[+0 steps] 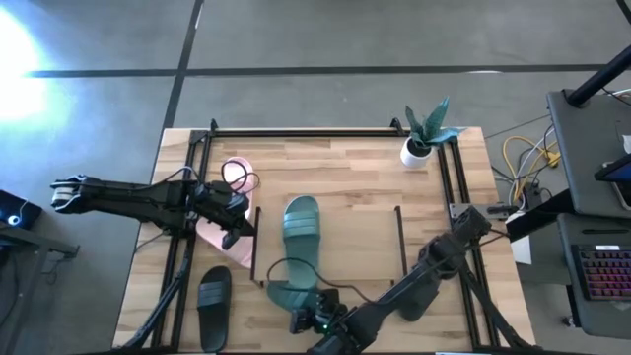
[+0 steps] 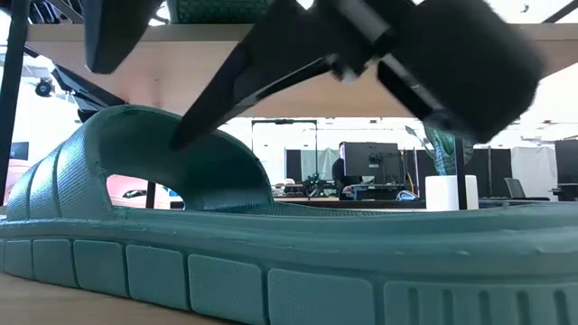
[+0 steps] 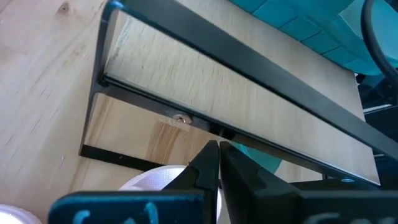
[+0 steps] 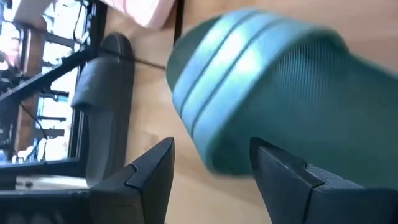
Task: Pick and place slides into the shelf
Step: Put the green slide on the shelf
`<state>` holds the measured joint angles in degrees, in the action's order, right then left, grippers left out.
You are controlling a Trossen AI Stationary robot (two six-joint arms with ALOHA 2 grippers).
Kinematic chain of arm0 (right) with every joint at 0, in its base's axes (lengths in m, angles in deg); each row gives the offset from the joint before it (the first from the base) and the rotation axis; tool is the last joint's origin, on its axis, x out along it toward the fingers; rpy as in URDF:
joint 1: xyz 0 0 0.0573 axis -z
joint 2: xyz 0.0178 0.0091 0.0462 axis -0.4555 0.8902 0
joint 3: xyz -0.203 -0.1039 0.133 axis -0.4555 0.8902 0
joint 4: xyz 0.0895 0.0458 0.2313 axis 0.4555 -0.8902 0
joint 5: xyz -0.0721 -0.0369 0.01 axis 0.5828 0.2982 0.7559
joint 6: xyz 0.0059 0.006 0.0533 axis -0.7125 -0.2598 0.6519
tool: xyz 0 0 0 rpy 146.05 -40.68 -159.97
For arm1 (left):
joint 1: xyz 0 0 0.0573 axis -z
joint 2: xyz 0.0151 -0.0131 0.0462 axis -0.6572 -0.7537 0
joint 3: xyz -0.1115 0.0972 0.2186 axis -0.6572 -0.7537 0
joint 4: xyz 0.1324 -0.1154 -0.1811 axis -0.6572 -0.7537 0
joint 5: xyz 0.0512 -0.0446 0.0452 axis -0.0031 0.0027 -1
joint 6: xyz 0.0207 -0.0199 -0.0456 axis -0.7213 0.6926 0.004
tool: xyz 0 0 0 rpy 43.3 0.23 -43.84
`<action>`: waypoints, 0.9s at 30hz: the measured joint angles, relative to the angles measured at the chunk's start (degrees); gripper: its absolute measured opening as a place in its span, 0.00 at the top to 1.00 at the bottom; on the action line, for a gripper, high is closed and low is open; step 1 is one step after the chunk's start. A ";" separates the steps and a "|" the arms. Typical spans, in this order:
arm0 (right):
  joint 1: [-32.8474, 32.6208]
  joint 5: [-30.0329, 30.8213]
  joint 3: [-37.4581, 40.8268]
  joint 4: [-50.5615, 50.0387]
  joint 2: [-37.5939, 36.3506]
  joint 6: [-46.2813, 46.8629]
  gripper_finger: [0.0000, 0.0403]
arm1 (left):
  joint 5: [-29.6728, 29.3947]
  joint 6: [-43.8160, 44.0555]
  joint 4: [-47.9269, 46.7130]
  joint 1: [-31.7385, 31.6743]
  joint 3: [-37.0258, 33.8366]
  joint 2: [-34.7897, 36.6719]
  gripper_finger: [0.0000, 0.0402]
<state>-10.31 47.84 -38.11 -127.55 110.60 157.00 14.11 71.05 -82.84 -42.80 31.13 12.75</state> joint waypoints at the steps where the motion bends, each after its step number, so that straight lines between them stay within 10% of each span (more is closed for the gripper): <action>1: 0.16 0.38 -0.02 -0.08 0.02 0.00 0.50 | 0.00 -0.01 0.05 0.00 0.00 -0.15 1.00; 13: 2.76 -3.45 1.21 0.26 0.04 -2.25 0.53 | -0.02 -1.59 -0.04 -0.04 0.00 -1.60 1.00; 27: 1.76 -4.05 0.96 1.60 0.04 -5.18 0.90 | -0.02 -1.50 -0.04 -0.02 0.00 -1.81 1.00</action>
<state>-8.55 43.79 -37.15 -125.95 110.64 151.83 14.09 69.55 -82.87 -42.82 31.13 10.94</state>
